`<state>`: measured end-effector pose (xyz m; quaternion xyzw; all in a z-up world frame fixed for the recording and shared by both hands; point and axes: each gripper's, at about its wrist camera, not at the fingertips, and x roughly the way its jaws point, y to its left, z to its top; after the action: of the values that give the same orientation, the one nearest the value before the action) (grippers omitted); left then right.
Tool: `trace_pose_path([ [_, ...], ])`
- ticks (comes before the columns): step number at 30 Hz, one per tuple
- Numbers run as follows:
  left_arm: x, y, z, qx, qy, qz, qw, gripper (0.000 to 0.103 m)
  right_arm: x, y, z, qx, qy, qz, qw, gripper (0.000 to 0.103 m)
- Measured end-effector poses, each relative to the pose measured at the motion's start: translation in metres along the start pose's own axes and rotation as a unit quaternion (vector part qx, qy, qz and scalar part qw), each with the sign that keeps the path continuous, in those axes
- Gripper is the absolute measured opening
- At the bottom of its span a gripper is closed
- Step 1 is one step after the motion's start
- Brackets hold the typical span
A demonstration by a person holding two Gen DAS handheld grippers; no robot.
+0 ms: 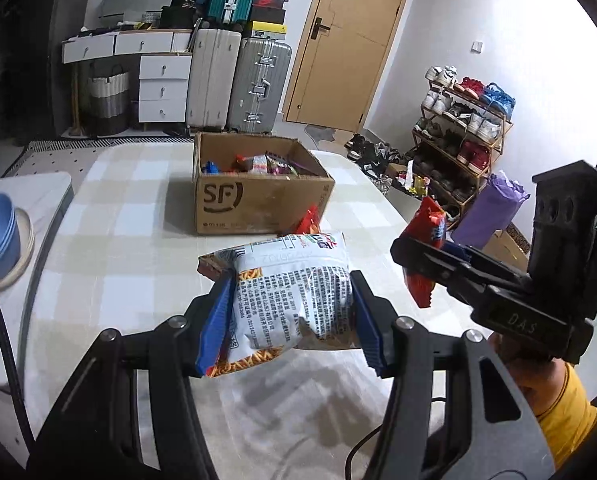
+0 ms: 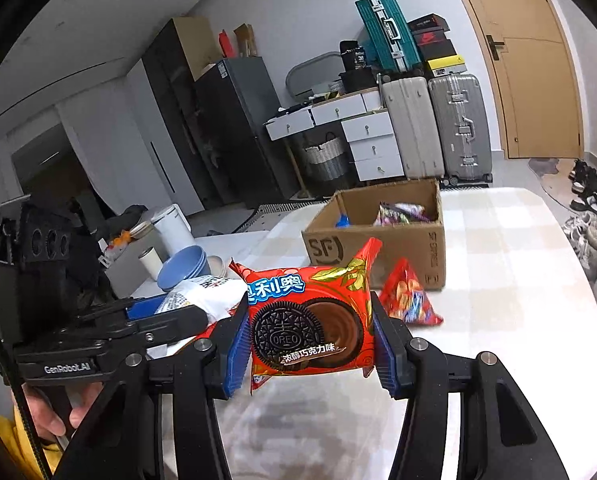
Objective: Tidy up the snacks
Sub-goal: 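Lift both held packets and carry them toward the SF box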
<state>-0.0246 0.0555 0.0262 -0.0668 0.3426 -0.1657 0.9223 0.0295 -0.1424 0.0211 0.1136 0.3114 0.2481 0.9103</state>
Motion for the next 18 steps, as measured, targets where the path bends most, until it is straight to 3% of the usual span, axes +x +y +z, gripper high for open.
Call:
trace_pose_path([
  [11, 0.038, 0.010, 0.094, 0.031, -0.021, 0.018, 0.9991, 0.053, 0.050, -0.031, 0.102, -0.012, 0.002, -0.002, 1.000, 0.053],
  [18, 0.121, 0.032, 0.162, 0.034, 0.004, 0.026, 0.9991, 0.053, 0.121, -0.073, 0.157, -0.011, 0.027, -0.024, 0.999, 0.052],
])
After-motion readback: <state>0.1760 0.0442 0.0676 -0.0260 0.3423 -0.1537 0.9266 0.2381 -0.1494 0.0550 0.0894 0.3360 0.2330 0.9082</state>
